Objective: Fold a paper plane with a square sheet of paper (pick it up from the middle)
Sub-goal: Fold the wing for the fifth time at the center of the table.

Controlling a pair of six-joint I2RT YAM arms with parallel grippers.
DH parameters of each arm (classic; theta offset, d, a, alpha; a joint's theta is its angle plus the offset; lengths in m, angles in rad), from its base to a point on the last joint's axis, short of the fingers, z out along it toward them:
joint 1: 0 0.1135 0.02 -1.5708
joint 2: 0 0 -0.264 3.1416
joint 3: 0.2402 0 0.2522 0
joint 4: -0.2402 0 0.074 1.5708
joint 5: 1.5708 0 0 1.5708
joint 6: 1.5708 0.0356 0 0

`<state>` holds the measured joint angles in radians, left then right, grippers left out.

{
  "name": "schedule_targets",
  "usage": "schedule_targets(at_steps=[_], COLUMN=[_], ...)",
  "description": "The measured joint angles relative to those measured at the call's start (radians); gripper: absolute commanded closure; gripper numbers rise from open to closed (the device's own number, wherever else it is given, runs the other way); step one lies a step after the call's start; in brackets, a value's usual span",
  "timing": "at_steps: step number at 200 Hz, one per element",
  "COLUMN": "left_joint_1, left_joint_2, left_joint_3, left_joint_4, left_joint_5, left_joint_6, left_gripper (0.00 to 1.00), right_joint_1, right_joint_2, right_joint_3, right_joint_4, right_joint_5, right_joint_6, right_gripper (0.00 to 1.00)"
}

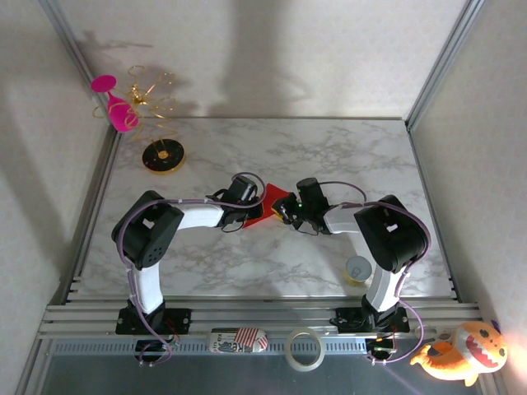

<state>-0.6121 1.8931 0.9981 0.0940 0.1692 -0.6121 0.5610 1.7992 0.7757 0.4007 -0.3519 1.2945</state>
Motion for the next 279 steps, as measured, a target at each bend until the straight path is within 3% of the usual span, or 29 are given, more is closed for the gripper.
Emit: schedule_targets(at_steps=[42,82,102,149,204,279], left_joint_1=[0.007,0.007,-0.018,-0.125,-0.153,-0.205], left_joint_2=[-0.031,-0.158,-0.222,-0.276,-0.246,-0.136], left_joint_3=[-0.012,-0.075,-0.126,-0.235,-0.275,-0.273], left_joint_4=[-0.011,0.006,0.059,0.204,0.349,0.395], left_joint_5=[0.001,-0.008,-0.024,-0.034,-0.043,-0.087], left_joint_6=[0.019,0.125,0.204,0.431,0.608,0.830], left_gripper=[0.68,0.46,0.41,0.38,0.36,0.45], right_joint_1=[0.001,0.001,0.000,-0.021,-0.045,-0.060], right_joint_2=[0.000,-0.022,-0.056,-0.128,-0.130,-0.130], right_joint_3=[0.002,0.027,0.048,0.070,0.076,0.091], right_joint_4=[-0.024,-0.129,-0.192,-0.297,-0.364,-0.376], right_joint_5=[0.019,0.075,0.098,0.106,0.089,0.033], right_joint_6=[-0.017,-0.072,-0.098,-0.131,-0.131,-0.127], right_gripper=[1.00,1.00,1.00,0.99,0.97,0.96])
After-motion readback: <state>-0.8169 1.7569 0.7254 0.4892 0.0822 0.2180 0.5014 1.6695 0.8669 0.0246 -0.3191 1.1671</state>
